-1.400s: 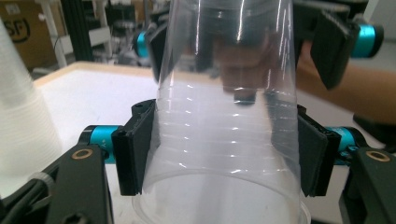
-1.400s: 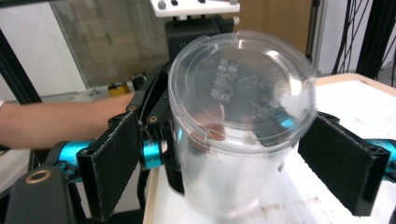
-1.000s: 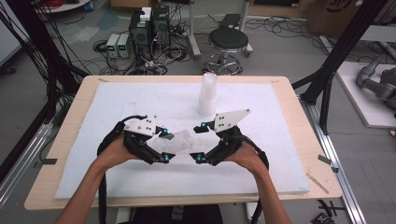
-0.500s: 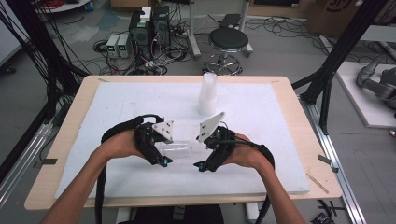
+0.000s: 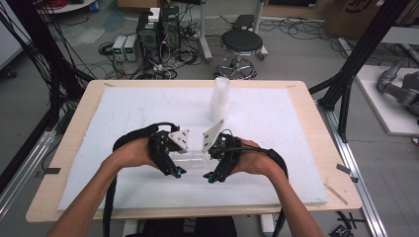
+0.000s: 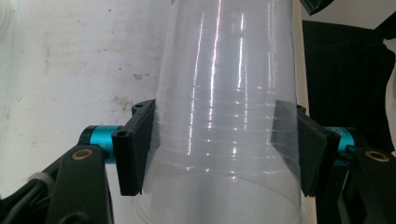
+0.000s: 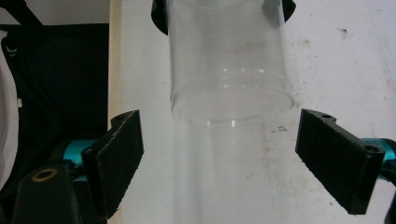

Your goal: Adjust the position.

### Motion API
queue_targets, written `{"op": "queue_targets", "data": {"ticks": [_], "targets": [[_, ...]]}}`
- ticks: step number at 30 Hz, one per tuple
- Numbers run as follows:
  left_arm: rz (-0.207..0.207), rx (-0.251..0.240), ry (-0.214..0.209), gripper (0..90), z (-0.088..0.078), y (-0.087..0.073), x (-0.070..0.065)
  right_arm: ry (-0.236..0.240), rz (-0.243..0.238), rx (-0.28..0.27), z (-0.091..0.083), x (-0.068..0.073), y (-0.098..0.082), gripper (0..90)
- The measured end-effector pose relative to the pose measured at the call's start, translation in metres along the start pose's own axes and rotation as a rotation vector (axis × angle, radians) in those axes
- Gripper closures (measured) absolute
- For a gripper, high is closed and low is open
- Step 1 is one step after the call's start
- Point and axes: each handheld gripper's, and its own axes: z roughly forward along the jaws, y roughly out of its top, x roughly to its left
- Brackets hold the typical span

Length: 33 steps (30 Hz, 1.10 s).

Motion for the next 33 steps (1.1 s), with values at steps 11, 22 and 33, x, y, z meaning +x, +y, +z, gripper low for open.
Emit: {"op": "queue_targets", "data": {"ticks": [11,22,33], "targets": [[-0.001,-0.011,-0.017,33.0,0.0038,0.0050,-0.0010,0.002,0.005,-0.026,-0.0008,-0.0012,0.0013,18.6],[0.004,-0.008,-0.023,33.2,0.0053,0.0063,-0.0013,0.007,-0.009,-0.026,0.0019,-0.0009,0.0052,24.7],[-0.007,-0.013,-0.023,33.3,0.0058,0.0038,0.0006,0.013,-0.033,-0.031,0.0021,-0.0016,0.0089,41.7]]}}
